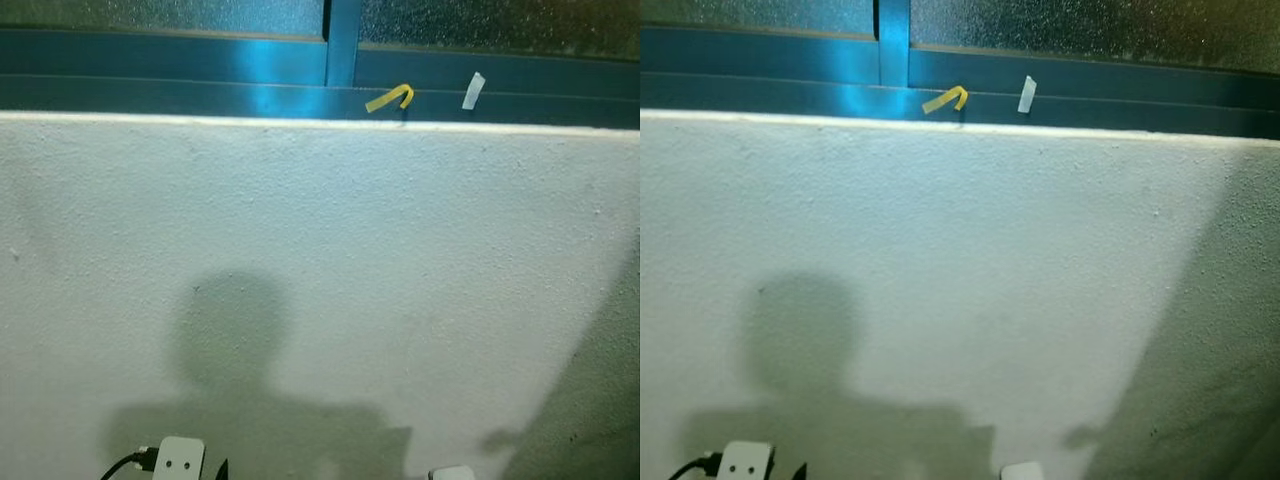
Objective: Clothes washing
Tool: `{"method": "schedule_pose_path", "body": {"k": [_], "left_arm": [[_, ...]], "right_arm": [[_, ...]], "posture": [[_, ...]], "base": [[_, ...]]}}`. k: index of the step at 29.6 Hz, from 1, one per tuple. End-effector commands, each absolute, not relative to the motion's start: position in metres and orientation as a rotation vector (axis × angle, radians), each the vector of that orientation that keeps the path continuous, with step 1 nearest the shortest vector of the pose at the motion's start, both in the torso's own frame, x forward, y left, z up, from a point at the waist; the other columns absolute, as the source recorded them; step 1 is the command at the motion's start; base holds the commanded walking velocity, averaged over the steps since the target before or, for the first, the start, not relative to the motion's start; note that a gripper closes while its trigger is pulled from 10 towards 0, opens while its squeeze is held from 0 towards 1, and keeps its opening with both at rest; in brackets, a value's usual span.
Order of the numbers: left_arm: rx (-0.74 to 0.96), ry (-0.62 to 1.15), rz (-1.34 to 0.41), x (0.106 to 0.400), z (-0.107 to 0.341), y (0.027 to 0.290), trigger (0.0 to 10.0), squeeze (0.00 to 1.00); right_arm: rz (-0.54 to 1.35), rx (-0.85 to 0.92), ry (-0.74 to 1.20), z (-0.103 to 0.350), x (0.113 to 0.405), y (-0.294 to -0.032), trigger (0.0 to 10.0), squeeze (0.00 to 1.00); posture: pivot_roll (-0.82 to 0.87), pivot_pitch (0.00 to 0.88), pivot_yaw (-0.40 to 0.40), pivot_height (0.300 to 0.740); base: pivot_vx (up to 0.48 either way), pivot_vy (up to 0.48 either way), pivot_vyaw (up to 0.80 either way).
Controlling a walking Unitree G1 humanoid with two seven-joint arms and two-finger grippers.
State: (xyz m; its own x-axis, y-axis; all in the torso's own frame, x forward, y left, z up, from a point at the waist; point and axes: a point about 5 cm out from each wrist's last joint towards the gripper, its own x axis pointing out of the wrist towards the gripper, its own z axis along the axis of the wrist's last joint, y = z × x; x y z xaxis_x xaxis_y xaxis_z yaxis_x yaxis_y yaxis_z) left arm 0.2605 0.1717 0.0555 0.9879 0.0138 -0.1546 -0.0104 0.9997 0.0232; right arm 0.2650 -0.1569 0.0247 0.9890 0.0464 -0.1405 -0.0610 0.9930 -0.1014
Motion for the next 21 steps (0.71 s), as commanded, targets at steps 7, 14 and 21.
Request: {"method": "schedule_pose_path", "body": {"k": [7, 14, 21], "left_arm": [[0.028, 0.186, 0.011, 0.2548, 0.0512, 0.1717, 10.0, 0.0], [0.032, 0.192, 0.011, 0.2548, 0.0522, 0.1727, 10.0, 0.0], [0.037, 0.194, 0.008, 0.257, 0.0531, 0.173, 10.0, 0.0]], "right_arm": [[0.046, -0.091, 0.165, 0.0208, 0.2619, -0.1569, 10.0, 0.0], [0.046, -0.09, 0.168, 0.0205, 0.2611, -0.1565, 10.0, 0.0], [0.043, -0.091, 0.169, 0.0207, 0.2618, -0.1571, 10.0, 0.0]], "posture": [[0.04, 0.065, 0.015, 0.74], [0.04, 0.063, 0.02, 0.74], [0.04, 0.059, 0.024, 0.74]], "base": [[-0.333, 0.0, 0.0], [-0.318, 0.0, 0.0], [-0.089, 0.0, 0.0]]}}
